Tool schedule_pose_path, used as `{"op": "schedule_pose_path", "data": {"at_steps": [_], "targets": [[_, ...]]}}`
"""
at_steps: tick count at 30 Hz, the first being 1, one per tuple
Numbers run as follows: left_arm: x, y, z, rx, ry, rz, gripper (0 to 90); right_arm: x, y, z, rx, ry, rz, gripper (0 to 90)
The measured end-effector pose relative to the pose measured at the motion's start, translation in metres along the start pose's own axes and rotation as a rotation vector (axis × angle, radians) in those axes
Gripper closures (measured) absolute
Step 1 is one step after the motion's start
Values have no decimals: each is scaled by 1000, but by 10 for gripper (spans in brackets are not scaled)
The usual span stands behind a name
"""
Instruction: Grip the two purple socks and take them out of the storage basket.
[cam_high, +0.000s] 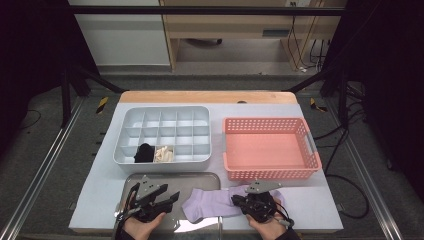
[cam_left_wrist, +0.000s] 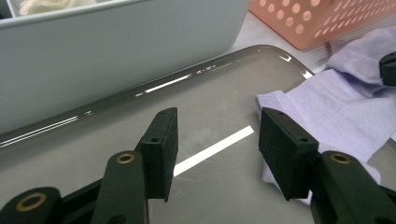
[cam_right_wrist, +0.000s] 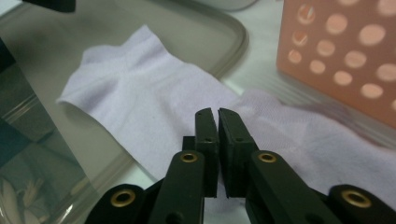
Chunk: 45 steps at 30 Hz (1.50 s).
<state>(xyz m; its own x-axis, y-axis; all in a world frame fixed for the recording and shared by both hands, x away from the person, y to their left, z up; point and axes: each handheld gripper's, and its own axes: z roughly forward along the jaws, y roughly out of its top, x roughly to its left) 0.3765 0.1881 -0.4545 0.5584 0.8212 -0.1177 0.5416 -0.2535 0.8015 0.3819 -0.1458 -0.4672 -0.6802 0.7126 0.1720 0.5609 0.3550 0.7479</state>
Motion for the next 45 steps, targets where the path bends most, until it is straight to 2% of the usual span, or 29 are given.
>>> {"op": "schedule_pose_path", "data": {"at_steps": [2,3,5,6,7,8,9,12,13,15,16,17,18,19,21,25,26,29,30,31,32,34,35,36,45], "targets": [[0,2,-1,-2,-9,0,466,0,1,-2,-8,0,5,806],[-1,4,-2,-5,-16,-3,467,-1,2,-5,-26,2,15,783],[-3,11,-5,-14,-34,0,466,-5,6,-16,-71,-23,19,749],[-3,11,-5,-14,-34,0,467,-5,6,-16,-71,-23,19,749],[-5,18,-8,-28,-44,9,469,-11,9,-24,-95,-57,26,717],[-5,18,-8,-28,-44,9,471,-11,9,-24,-95,-57,26,717],[-10,25,-10,-31,-48,27,471,-16,11,-31,-110,-87,43,678],[-15,35,-11,-34,-58,47,471,-21,11,-36,-109,-125,46,671],[-21,41,-11,-42,-65,58,471,-25,9,-40,-101,-167,49,638],[-24,46,-11,-47,-72,67,471,-27,8,-42,-97,-179,53,618],[-28,48,-10,-55,-79,69,470,-31,4,-44,-70,-209,62,600],[-30,50,-9,-57,-83,75,470,-31,4,-44,-70,-209,62,600],[-38,53,-4,-62,-93,83,470,-34,1,-46,-53,-238,57,588],[-38,53,-4,-62,-93,83,470,-34,1,-46,-53,-238,57,588],[-44,55,2,-58,-102,94,470,-35,-2,-48,-46,-276,47,553],[-57,57,14,-49,-119,107,470,-38,-4,-49,-68,-289,21,531],[-60,58,18,-45,-123,111,471,-39,-7,-50,-97,-298,5,528],[-67,59,26,-38,-134,120,472,-39,-8,-51,-102,-297,0,525],[-71,59,30,-33,-137,123,472,-40,-9,-51,-103,-289,6,523],[-73,59,32,-28,-141,124,472,-42,-10,-52,-76,-277,41,508],[-78,59,38,-24,-147,130,474,-44,-14,-53,-71,-286,66,505],[-80,58,41,-21,-150,136,475,-44,-15,-54,-78,-291,65,502],[-83,58,44,-16,-152,142,477,-45,-17,-55,-82,-288,84,502],[-86,58,47,-11,-152,146,483,-48,-21,-57,-97,-293,111,548],[-106,56,75,24,-164,160,526,-55,-28,-64,-84,-307,157,612]]}}
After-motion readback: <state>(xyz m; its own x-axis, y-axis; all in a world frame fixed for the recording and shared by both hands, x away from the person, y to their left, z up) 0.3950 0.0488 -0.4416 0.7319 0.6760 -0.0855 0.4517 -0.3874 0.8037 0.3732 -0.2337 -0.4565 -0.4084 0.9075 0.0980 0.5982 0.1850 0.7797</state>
